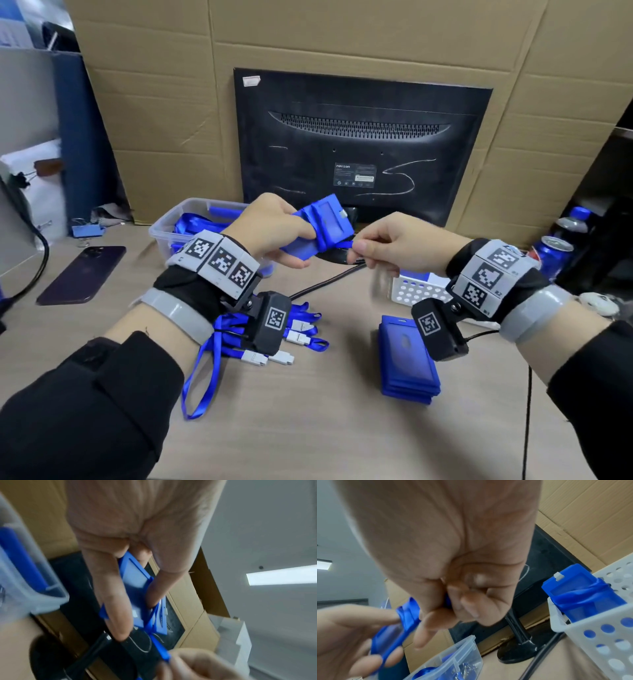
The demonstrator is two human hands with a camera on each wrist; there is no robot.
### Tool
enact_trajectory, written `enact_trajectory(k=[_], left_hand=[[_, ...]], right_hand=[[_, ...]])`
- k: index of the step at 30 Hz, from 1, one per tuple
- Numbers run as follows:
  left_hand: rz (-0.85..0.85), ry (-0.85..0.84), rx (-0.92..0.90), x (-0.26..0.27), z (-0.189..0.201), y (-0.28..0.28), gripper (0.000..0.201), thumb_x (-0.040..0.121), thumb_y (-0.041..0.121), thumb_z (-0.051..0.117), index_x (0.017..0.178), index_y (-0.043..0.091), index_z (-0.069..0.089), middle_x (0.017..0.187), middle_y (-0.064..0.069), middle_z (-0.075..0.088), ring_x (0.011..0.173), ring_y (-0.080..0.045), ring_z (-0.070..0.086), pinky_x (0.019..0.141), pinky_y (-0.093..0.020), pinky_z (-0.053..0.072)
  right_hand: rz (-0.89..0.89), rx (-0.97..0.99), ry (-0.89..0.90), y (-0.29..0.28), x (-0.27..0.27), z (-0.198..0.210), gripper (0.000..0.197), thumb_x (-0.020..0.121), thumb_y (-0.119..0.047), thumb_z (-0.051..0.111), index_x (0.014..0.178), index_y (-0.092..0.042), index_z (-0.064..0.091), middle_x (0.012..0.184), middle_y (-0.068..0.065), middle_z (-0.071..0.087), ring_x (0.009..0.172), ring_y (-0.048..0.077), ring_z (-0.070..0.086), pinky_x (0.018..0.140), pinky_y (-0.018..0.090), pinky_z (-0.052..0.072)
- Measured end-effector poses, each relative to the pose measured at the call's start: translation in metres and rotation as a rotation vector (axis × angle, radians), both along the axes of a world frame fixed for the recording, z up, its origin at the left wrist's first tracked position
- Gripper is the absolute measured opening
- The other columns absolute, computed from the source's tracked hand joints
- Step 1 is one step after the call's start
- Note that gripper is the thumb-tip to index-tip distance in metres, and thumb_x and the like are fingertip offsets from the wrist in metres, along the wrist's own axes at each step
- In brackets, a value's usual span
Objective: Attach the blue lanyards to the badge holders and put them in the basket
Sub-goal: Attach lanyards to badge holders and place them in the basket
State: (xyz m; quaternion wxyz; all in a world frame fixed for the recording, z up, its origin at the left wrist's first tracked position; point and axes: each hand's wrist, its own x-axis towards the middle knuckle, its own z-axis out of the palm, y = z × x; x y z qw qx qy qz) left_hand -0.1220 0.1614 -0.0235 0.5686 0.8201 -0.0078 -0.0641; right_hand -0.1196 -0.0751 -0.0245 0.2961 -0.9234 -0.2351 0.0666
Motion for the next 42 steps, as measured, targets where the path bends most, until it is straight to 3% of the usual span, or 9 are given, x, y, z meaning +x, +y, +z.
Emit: enact_trajectory(k=[2, 6, 10, 16, 20, 23, 27, 35, 42], left_hand=[[-0.024, 0.024, 0.095, -0.003, 0.0, 0.0, 0.015, 0.09, 0.002, 0.071, 0.099, -0.011, 0.071, 0.089, -0.017, 0.065, 0.065, -0.03, 0.077, 0.054, -0.028, 0.061], [-0.103, 0.044, 0.236, -0.008, 0.003, -0.003, 0.008, 0.089, 0.004, 0.074, 0.084, 0.005, 0.068, 0.086, -0.012, 0.06, 0.065, -0.027, 0.078, 0.055, -0.027, 0.061], [-0.216, 0.07, 0.273, -0.009, 0.002, -0.004, 0.015, 0.089, 0.019, 0.078, 0.095, 0.011, 0.068, 0.091, -0.007, 0.065, 0.075, -0.029, 0.08, 0.092, -0.045, 0.061], [-0.211, 0.032, 0.303, -0.004, -0.003, -0.006, 0.03, 0.09, 0.029, 0.078, 0.103, 0.004, 0.066, 0.092, -0.009, 0.07, 0.074, -0.029, 0.08, 0.068, -0.03, 0.059], [-0.21, 0.006, 0.246, -0.002, -0.008, -0.01, 0.039, 0.089, 0.027, 0.08, 0.109, -0.003, 0.066, 0.109, -0.022, 0.075, 0.074, -0.033, 0.08, 0.094, -0.053, 0.061], [-0.212, -0.009, 0.246, -0.001, -0.01, -0.012, 0.04, 0.089, 0.029, 0.079, 0.11, -0.002, 0.066, 0.103, -0.019, 0.077, 0.074, -0.032, 0.08, 0.096, -0.054, 0.06], [-0.225, 0.009, 0.249, 0.001, -0.01, -0.016, 0.045, 0.09, 0.032, 0.079, 0.114, -0.003, 0.064, 0.107, -0.021, 0.077, 0.075, -0.032, 0.08, 0.096, -0.053, 0.06], [-0.328, -0.004, 0.284, -0.007, 0.001, -0.025, 0.028, 0.091, 0.026, 0.08, 0.099, 0.005, 0.065, 0.092, -0.014, 0.076, 0.075, -0.032, 0.08, 0.072, -0.039, 0.067], [-0.416, -0.021, 0.187, -0.009, 0.008, -0.046, 0.021, 0.094, 0.01, 0.073, 0.112, 0.001, 0.065, 0.094, -0.018, 0.076, 0.078, -0.034, 0.079, 0.055, -0.031, 0.06]], right_hand=[[-0.034, 0.004, -0.111, -0.001, 0.001, 0.006, 0.023, 0.105, -0.025, 0.063, 0.087, -0.026, 0.078, 0.075, -0.005, 0.075, 0.051, 0.012, 0.059, 0.057, 0.025, 0.053], [-0.046, 0.07, -0.258, 0.005, 0.003, 0.008, 0.006, 0.095, -0.021, 0.077, 0.089, -0.021, 0.079, 0.075, -0.001, 0.077, 0.059, 0.017, 0.072, 0.063, 0.028, 0.061], [-0.017, 0.096, -0.357, 0.009, 0.003, 0.005, 0.01, 0.086, -0.022, 0.086, 0.087, -0.029, 0.08, 0.075, -0.006, 0.075, 0.066, 0.013, 0.069, 0.068, 0.027, 0.058], [-0.05, 0.131, -0.415, 0.01, 0.001, 0.008, 0.018, 0.075, -0.028, 0.094, 0.082, -0.03, 0.078, 0.078, -0.006, 0.072, 0.069, 0.009, 0.065, 0.068, 0.02, 0.054], [-0.12, 0.124, -0.446, 0.005, 0.002, 0.008, 0.025, 0.069, -0.035, 0.097, 0.078, -0.028, 0.075, 0.085, -0.005, 0.07, 0.072, 0.011, 0.066, 0.068, 0.019, 0.053], [-0.188, 0.139, -0.4, 0.002, 0.001, 0.008, 0.026, 0.069, -0.037, 0.097, 0.073, -0.024, 0.076, 0.086, -0.009, 0.073, 0.068, 0.004, 0.069, 0.066, 0.016, 0.054], [-0.141, 0.116, -0.323, -0.001, 0.002, 0.006, 0.009, 0.08, -0.028, 0.091, 0.079, -0.025, 0.082, 0.104, -0.015, 0.073, 0.074, 0.007, 0.07, 0.079, 0.031, 0.061], [-0.128, 0.08, -0.236, -0.003, 0.002, 0.007, 0.026, 0.078, -0.023, 0.088, 0.088, -0.026, 0.065, 0.098, -0.009, 0.075, 0.064, 0.005, 0.062, 0.065, 0.027, 0.055], [-0.127, 0.308, 0.172, -0.012, -0.01, 0.001, 0.019, 0.102, -0.02, 0.066, 0.115, -0.005, 0.064, 0.087, 0.006, 0.068, 0.066, 0.019, 0.069, 0.059, 0.034, 0.062]])
